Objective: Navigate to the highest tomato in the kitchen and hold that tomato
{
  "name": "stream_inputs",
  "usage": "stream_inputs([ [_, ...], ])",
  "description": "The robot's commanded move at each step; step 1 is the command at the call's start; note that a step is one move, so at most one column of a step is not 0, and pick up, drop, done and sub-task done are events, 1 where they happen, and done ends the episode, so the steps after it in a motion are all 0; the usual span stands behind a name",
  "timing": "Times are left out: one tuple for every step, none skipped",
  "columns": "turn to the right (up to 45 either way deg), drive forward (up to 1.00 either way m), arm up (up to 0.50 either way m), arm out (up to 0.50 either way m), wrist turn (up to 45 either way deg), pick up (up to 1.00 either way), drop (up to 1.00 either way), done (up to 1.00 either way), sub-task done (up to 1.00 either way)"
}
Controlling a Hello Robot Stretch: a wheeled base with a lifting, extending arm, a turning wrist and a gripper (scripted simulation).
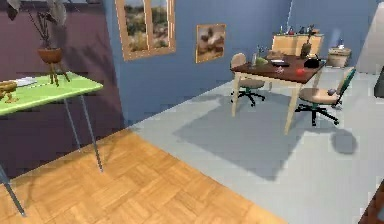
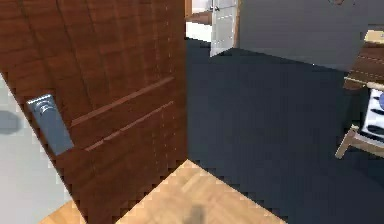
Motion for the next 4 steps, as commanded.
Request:
stream_inputs([
  [0.0,0.80,0.00,0.00,0.0,0.00,0.00,0.00,0.00],
  [42.0,0.00,0.00,0.00,0.0,0.00,0.00,0.00,0.00],
  [0.0,0.50,0.00,0.00,0.0,0.00,0.00,0.00,0.00],
  [12.0,0.00,0.00,0.00,0.0,0.00,0.00,0.00,0.00],
])
